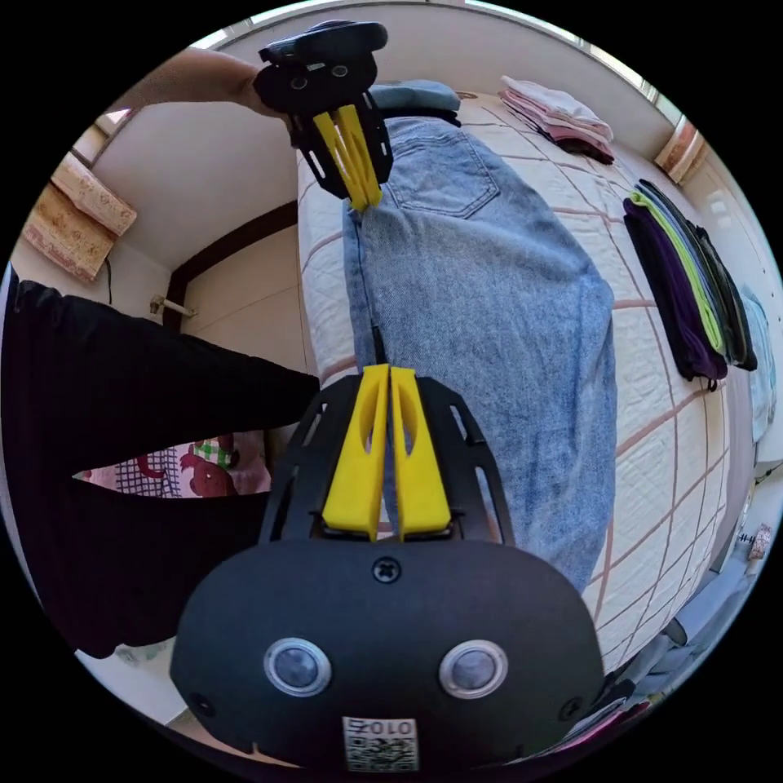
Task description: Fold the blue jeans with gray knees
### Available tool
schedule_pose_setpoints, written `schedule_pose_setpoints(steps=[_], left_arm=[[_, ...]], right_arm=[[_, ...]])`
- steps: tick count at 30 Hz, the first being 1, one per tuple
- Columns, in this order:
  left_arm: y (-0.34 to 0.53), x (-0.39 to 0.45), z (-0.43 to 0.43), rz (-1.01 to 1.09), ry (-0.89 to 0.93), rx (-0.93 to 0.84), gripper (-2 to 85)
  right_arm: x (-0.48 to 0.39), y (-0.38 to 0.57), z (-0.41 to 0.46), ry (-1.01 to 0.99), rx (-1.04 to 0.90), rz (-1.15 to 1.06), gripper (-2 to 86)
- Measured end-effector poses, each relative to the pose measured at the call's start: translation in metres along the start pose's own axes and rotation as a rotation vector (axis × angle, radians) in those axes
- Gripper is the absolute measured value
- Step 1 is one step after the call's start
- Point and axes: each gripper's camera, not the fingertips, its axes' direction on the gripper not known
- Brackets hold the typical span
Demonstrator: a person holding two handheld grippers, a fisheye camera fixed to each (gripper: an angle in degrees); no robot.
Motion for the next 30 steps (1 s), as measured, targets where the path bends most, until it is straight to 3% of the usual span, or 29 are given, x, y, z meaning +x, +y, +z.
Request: schedule_pose_setpoints(steps=[3,8,11,14,18,20,30], left_arm=[[-0.021,0.009,-0.001,0.133,0.071,-0.024,0.2],[-0.07,0.006,0.02,0.033,0.159,-0.14,1.4],[-0.087,0.012,0.01,-0.003,0.205,-0.132,1.5],[-0.103,0.016,-0.015,-0.026,0.243,-0.062,0.6],[-0.142,0.015,-0.052,-0.06,0.266,0.092,0.1],[-0.18,0.018,-0.058,-0.077,0.232,0.14,0.0],[-0.346,0.058,-0.054,-0.005,0.206,0.201,-0.1]], right_arm=[[-0.005,0.019,0.016,-0.037,-0.012,0.006,2.5],[0.012,0.039,0.038,-0.176,-0.014,0.132,2.7],[0.025,0.078,0.004,-0.205,0.169,0.283,3.6],[0.045,0.155,-0.029,0.011,0.196,0.579,5.5],[0.074,0.301,-0.045,0.385,0.018,1.041,10.6],[0.087,0.351,-0.042,0.423,-0.067,1.15,11.0],[0.116,0.444,0.013,0.273,-0.131,1.125,5.1]])
